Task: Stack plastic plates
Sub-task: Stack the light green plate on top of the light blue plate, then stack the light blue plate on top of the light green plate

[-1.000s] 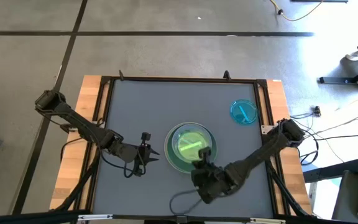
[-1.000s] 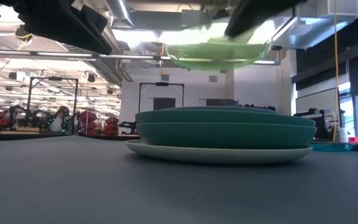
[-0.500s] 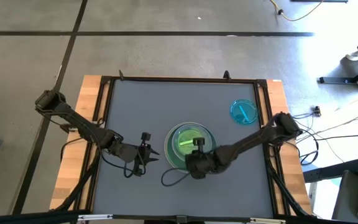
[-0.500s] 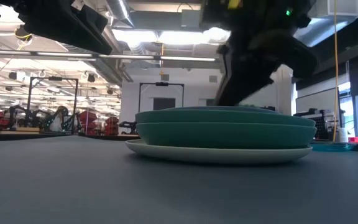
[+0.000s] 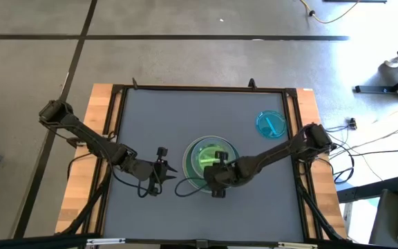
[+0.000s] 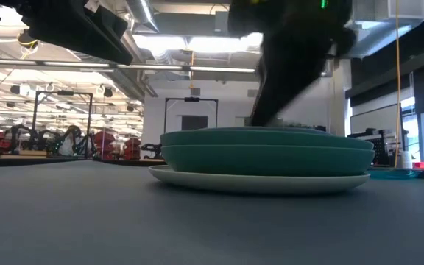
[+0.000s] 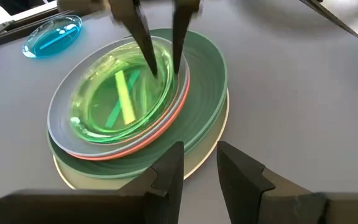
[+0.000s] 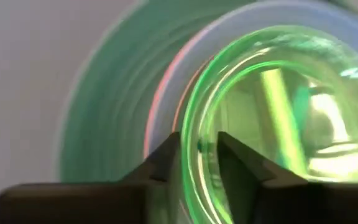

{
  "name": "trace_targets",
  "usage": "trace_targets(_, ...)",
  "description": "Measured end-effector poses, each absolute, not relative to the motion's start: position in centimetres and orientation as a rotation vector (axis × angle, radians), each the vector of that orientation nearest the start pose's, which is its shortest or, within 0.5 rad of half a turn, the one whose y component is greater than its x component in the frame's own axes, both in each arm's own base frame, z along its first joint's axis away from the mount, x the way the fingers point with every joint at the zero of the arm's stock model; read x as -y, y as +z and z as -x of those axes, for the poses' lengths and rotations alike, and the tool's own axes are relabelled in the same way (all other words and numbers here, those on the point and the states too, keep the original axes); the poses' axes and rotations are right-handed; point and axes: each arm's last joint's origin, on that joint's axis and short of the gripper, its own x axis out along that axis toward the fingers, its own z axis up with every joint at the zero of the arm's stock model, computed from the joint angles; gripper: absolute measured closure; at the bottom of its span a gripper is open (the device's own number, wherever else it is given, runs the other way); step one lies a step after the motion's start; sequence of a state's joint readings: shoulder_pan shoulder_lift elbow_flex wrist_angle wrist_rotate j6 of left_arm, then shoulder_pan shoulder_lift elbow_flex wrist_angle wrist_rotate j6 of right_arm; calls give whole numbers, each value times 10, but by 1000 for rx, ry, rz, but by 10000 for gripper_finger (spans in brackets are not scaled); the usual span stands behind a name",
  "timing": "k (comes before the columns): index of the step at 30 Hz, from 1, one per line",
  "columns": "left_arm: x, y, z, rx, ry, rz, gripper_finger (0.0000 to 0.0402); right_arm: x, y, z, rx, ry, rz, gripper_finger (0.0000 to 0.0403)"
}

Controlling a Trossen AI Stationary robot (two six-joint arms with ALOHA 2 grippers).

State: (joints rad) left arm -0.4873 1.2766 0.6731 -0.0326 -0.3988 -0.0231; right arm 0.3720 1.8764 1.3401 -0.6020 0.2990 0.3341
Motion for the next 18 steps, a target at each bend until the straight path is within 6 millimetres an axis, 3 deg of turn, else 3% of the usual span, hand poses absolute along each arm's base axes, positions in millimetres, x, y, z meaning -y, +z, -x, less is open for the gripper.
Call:
trace_targets(5,110,211,-231,-571,-78,-246,311,-133,254,-348,-1009,-95,83,244)
trace_targets(10,110,211,-231,-570,-79,-246,311,-124,290,-322,-958,-184,133,218)
trace_targets(18,110,211,-231,-567,-79,-245,311,-95,308,-284,-1040,-434,200,214)
